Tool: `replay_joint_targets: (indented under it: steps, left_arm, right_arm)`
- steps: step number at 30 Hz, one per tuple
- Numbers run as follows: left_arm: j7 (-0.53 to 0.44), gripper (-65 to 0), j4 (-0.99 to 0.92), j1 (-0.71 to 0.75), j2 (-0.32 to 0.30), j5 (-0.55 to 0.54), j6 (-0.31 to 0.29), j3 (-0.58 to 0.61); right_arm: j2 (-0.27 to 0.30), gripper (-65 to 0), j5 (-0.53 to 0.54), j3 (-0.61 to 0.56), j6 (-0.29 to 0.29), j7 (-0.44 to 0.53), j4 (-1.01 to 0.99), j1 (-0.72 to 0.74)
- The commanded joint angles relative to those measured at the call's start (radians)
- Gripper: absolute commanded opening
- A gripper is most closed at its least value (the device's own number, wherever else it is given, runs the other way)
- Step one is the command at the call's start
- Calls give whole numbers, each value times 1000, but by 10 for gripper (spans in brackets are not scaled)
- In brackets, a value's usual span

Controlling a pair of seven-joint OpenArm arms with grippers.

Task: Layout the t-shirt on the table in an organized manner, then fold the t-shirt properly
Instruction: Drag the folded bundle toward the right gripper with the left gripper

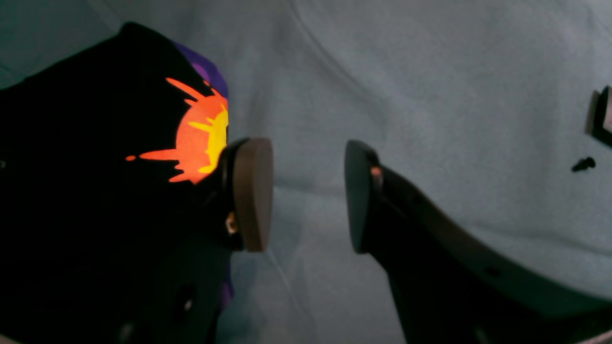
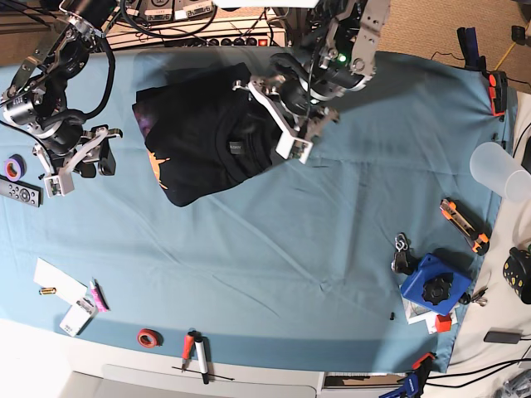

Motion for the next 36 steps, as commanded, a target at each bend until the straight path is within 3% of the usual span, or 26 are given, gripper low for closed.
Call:
replay_joint_targets:
  steps: [1, 7, 14, 17, 22, 25, 28, 32, 36]
  left_arm:
    - [-19, -280, -6, -5, 23, -27, -9, 4]
    - [-21, -280, -152, -53, 48, -36, -10, 3]
    - [1, -294, -277, -88, 92, -183, -55, 4]
    - [1, -383, -307, -112, 92, -208, -55, 4]
    - [1, -640, -309, -130, 92, -255, -52, 4]
    - [3, -650, -309, -138, 92, -247, -60, 4]
    - [26, -650, -309, -138, 92, -247, -129, 3]
    - [58, -650, -307, -138, 91, -253, -173, -2]
    - [77, -650, -287, -138, 89, -290, -174, -92]
  right_arm:
    - [17, -401, 18, 3, 2, 27, 17, 11]
    - [17, -401, 17, 3, 2, 27, 17, 11]
    - [17, -401, 18, 3, 2, 29, 17, 11]
    - [17, -401, 17, 3, 2, 28, 17, 11]
    - [17, -401, 17, 4, 2, 30, 17, 11]
    - [17, -401, 17, 5, 2, 41, 17, 11]
    - [17, -401, 9, 5, 2, 53, 17, 11]
    - [17, -401, -130, 11, 0, 131, 17, 14]
    - [17, -401, -211, 66, -61, 175, 17, 28]
